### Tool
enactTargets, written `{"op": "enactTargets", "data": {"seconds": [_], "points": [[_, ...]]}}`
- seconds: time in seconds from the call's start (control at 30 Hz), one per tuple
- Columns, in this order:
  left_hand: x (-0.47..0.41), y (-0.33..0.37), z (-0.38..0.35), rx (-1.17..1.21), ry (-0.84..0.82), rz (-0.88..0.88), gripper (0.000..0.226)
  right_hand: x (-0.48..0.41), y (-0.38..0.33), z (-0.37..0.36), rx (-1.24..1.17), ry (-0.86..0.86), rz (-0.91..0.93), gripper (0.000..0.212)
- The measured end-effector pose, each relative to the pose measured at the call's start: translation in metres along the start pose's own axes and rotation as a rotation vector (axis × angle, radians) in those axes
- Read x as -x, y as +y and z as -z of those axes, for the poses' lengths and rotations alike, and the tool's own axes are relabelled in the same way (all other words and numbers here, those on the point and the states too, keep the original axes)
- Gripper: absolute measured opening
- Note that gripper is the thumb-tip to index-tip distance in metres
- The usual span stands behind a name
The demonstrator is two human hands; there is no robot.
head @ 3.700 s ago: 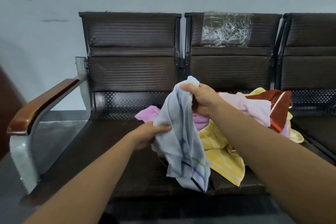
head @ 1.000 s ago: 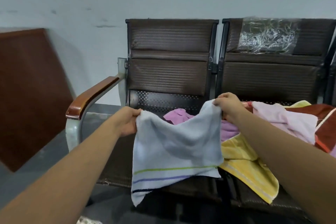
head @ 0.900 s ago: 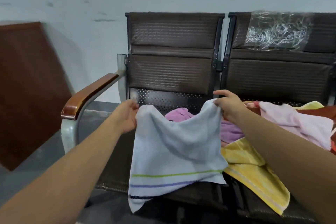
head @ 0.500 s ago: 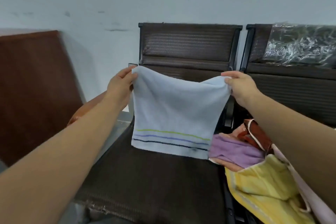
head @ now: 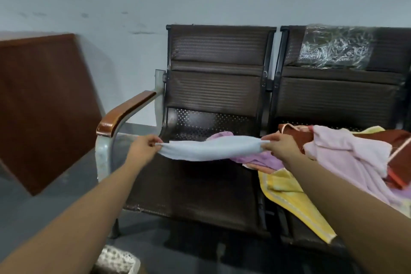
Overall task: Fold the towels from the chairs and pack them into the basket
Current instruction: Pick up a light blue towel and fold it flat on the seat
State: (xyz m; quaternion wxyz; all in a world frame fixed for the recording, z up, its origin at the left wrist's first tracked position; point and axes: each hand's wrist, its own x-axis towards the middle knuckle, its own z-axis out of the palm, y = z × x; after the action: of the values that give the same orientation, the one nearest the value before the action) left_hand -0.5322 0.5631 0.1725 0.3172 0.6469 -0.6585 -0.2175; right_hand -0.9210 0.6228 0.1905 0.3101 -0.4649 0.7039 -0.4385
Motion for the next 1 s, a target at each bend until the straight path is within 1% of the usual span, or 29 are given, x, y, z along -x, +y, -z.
{"op": "enactTargets", "data": {"seconds": [0.07,0.13,0.17,0.23,0.37,0.5,0.6,0.67,0.73,0.77,0.8,0.87,0.93,0.97,1.0], "points": [[0.018,-0.023,-0.017,-0.093,-0.122,0.041,0.010,0.026,0.035,-0.007,0.148,-0.079,-0.043,0.016],[0.023,-0.034,-0.021,-0.125,-0.230,0.083,0.010,0.033,0.064,-0.014,0.337,-0.109,-0.058,0.007],[0.025,-0.033,-0.020,-0.112,-0.266,0.090,0.009,0.034,0.071,-0.016,0.374,-0.095,-0.067,0.011],[0.026,-0.033,-0.021,-0.112,-0.296,0.074,0.005,0.038,0.072,-0.015,0.325,-0.073,-0.098,0.011],[0.035,-0.037,-0.025,-0.187,-0.319,-0.008,0.016,0.036,0.071,-0.012,0.312,-0.058,-0.067,0.009],[0.034,-0.040,-0.023,-0.161,-0.199,-0.003,0.012,0.034,0.068,-0.013,0.224,0.006,-0.022,0.005],[0.030,-0.045,-0.018,-0.071,-0.121,-0.017,0.010,0.036,0.060,-0.016,0.051,0.011,-0.004,0.011],[0.030,-0.049,-0.013,0.064,-0.153,-0.017,0.012,0.035,0.058,-0.019,-0.061,0.001,-0.005,0.013],[0.032,-0.052,-0.008,0.101,-0.239,-0.026,0.011,0.033,0.055,-0.020,-0.129,-0.022,0.001,0.009],[0.032,-0.053,-0.005,0.045,-0.288,-0.046,0.011,0.031,0.055,-0.020,-0.162,-0.048,-0.011,0.005],[0.033,-0.056,-0.001,-0.009,-0.355,-0.061,0.011,0.028,0.055,-0.019,-0.190,-0.090,-0.032,0.007],[0.034,-0.063,0.003,-0.019,-0.557,-0.030,0.014,0.024,0.059,-0.016,-0.183,-0.234,-0.093,0.014],[0.036,-0.068,0.001,0.029,-0.801,0.095,0.020,0.024,0.063,-0.012,-0.069,-0.444,-0.162,0.011],[0.038,-0.068,-0.002,0.009,-0.904,0.155,0.025,0.024,0.067,-0.012,0.022,-0.540,-0.196,0.005],[0.038,-0.066,-0.006,-0.029,-0.968,0.189,0.031,0.025,0.071,-0.014,0.128,-0.598,-0.206,0.005]]}}
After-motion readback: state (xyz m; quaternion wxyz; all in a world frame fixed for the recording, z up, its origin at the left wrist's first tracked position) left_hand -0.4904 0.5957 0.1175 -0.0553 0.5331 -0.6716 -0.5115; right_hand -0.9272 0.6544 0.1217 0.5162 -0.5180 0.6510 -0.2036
